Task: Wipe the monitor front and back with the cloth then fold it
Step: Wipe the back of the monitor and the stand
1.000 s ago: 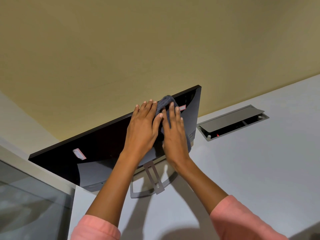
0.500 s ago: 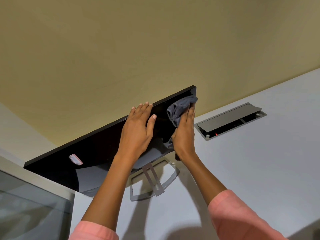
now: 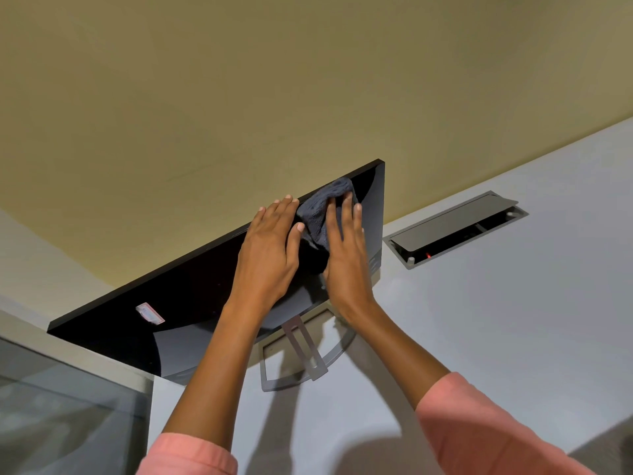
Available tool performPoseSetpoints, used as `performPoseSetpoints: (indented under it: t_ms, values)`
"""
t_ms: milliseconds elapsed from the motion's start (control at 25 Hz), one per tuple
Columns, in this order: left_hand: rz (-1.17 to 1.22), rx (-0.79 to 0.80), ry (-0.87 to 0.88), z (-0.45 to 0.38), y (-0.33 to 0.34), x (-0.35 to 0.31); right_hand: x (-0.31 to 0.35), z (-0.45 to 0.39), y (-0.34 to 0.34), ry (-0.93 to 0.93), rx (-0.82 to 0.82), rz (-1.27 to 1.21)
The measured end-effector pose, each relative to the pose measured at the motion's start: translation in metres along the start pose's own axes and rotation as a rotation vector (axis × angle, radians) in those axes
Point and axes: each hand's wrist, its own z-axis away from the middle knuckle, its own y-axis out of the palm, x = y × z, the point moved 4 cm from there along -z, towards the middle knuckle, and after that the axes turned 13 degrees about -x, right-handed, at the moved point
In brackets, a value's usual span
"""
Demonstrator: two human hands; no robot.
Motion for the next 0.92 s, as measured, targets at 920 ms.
performPoseSetpoints:
  t_ms: [920]
  values:
    - [-0.025,-0.014,0.045,0.000,0.004,0.004,-0.027,0.025,0.014,0.391,0.009,-0.289]
